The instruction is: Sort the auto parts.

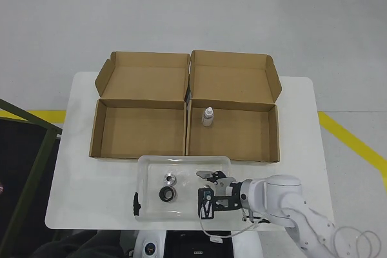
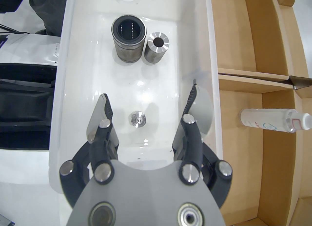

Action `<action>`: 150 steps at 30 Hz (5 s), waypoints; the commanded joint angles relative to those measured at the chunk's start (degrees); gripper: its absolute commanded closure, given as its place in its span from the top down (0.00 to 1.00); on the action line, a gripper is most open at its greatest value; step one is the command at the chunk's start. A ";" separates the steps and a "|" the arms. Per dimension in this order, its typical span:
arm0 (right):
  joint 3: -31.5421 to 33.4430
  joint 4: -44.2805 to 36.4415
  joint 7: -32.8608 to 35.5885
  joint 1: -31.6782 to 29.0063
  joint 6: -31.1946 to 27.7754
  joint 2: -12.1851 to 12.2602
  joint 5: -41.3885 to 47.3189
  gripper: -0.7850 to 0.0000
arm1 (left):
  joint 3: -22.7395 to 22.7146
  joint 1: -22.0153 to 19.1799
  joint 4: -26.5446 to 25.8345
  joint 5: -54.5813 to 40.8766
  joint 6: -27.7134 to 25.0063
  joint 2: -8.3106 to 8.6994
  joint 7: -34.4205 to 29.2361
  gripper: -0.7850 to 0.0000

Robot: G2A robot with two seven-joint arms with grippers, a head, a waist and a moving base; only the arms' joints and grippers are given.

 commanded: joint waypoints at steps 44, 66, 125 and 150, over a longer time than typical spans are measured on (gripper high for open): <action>-9.88 7.34 12.71 7.24 3.13 -1.22 0.36 0.00 | 0.00 0.00 0.00 0.00 0.00 0.00 0.00 1.00; -2.62 -0.60 -10.45 4.84 4.66 0.05 2.34 0.00 | 0.00 0.00 0.00 0.00 0.00 0.00 0.00 1.00; 6.01 25.79 -14.26 20.67 3.85 0.56 13.50 0.00 | 0.00 0.00 0.00 0.00 0.00 0.00 0.00 1.00; -3.60 40.50 -10.84 30.31 6.98 -1.95 8.39 0.06 | 0.00 0.00 0.00 0.00 0.00 0.00 0.00 1.00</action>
